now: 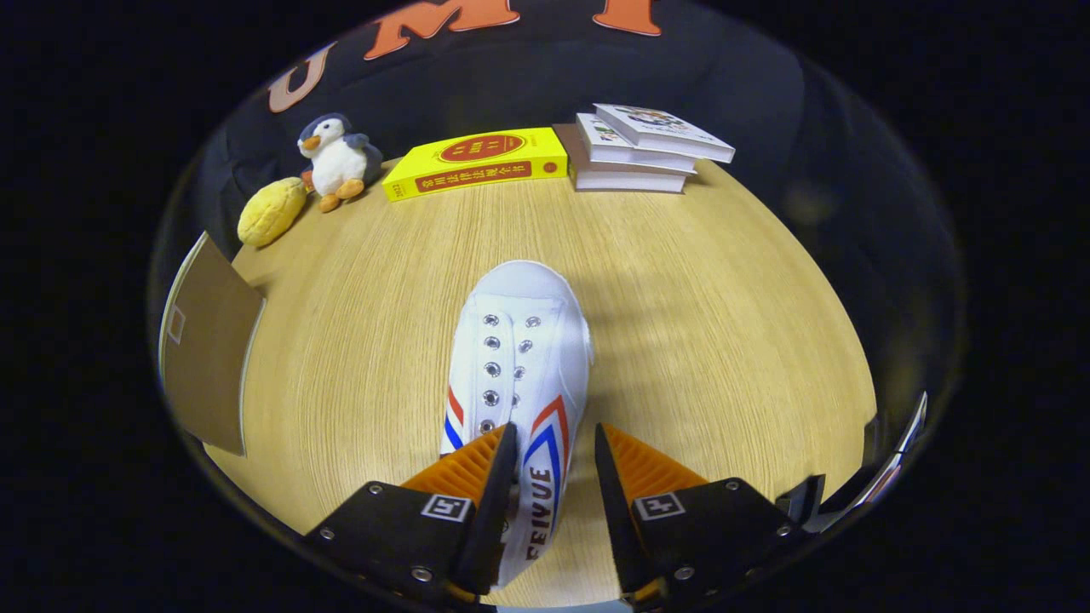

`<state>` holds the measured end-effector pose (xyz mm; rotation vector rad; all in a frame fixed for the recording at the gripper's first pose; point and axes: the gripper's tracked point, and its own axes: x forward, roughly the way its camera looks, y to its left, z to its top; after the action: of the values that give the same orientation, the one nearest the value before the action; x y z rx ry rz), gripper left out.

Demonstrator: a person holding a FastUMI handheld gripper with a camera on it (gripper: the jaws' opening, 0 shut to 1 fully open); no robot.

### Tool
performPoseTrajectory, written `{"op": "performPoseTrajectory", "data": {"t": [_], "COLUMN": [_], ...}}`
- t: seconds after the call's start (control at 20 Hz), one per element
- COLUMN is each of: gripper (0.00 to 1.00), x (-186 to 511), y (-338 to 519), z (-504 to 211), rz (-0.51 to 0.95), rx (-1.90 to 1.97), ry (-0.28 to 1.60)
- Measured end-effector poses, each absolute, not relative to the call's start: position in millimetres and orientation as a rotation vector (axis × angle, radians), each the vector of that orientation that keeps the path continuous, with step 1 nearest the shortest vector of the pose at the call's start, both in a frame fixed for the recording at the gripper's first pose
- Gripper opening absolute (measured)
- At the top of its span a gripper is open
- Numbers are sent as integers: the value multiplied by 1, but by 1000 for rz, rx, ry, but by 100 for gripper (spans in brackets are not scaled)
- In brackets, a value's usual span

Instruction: Open the storage box then place both shoes into the box .Put the left shoe in first, then the right shoe, with the right side of both shoes facing outward in a uniform manner.

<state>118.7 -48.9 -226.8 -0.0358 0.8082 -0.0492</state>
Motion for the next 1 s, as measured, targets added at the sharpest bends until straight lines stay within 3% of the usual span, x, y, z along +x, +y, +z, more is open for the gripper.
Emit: {"op": "performPoseTrajectory", "data": {"t": [0.1, 0.35, 0.5, 1.0], "gripper": [40, 34, 1, 0], "x": [119, 120, 123, 111], "y": [-47, -52, -57, -16], "z": [-227, -224, -224, -144], "rz": [-63, -82, -105, -70], "rx": [-44, -73, -14, 47], "ry": [815, 779, 734, 616]}}
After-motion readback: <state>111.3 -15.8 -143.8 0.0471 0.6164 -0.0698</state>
